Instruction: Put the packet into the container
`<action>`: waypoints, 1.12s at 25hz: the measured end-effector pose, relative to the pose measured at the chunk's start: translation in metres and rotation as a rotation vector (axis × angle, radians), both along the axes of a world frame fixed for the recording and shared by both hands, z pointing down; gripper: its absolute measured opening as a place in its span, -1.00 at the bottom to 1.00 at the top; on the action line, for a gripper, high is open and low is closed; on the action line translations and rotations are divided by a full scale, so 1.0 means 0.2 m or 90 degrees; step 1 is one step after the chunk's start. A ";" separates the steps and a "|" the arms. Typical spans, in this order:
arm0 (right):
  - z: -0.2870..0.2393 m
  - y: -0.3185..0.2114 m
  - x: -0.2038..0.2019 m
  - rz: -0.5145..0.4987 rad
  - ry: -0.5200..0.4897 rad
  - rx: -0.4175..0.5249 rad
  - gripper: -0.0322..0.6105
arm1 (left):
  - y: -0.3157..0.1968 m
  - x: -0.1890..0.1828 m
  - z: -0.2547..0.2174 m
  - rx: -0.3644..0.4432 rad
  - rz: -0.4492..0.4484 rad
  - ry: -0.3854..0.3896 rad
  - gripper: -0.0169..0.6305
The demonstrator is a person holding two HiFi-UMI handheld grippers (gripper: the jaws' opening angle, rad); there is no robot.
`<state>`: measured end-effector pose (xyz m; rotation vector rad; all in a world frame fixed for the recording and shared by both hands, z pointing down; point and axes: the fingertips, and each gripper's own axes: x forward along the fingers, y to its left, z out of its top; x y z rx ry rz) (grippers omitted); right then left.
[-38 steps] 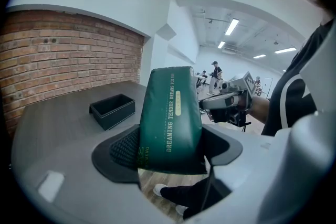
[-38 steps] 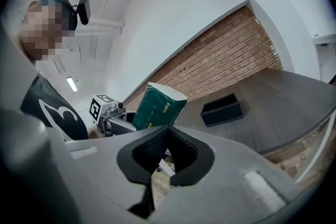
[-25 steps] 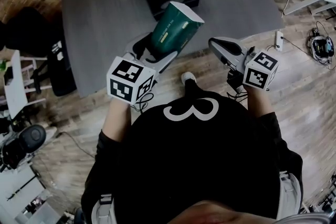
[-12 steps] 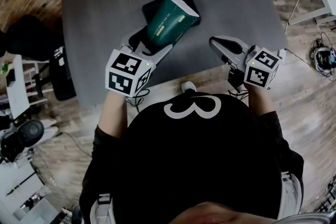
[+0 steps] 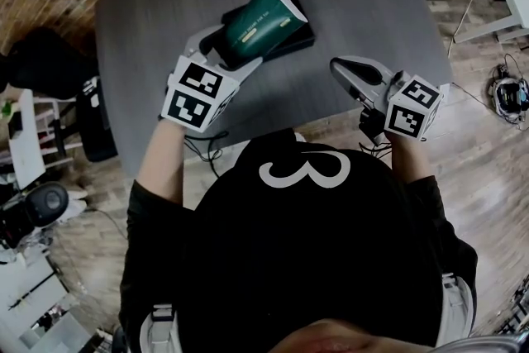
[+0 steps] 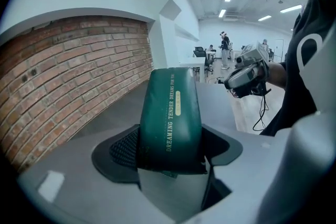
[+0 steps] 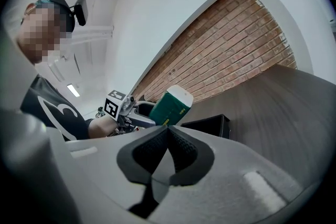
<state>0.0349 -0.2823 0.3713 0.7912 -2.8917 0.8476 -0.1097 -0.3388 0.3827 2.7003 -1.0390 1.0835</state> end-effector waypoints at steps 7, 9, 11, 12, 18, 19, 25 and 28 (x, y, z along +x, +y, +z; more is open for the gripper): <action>0.06 -0.05 0.01 0.018 -0.003 -0.025 -0.89 | -0.16 -0.01 0.05 0.015 0.056 -0.062 0.22; 0.07 -0.07 0.01 0.023 -0.002 -0.030 -0.89 | -0.20 -0.01 0.07 0.011 0.071 -0.075 0.22; 0.08 -0.09 0.02 0.030 0.000 -0.035 -0.89 | -0.22 -0.01 0.11 0.003 0.083 -0.083 0.22; 0.09 -0.10 0.02 0.033 0.001 -0.039 -0.89 | -0.23 0.00 0.13 -0.003 0.088 -0.086 0.22; 0.14 -0.16 0.03 0.042 0.000 -0.059 -0.89 | -0.27 0.02 0.25 -0.040 0.116 -0.100 0.22; 0.15 -0.16 0.03 0.044 0.000 -0.062 -0.89 | -0.28 0.03 0.27 -0.045 0.119 -0.101 0.22; 0.18 -0.19 0.06 0.056 -0.003 -0.075 -0.89 | -0.26 0.05 0.37 -0.078 0.141 -0.118 0.22; 0.20 -0.19 0.07 0.059 -0.006 -0.082 -0.89 | -0.25 0.07 0.42 -0.094 0.147 -0.125 0.23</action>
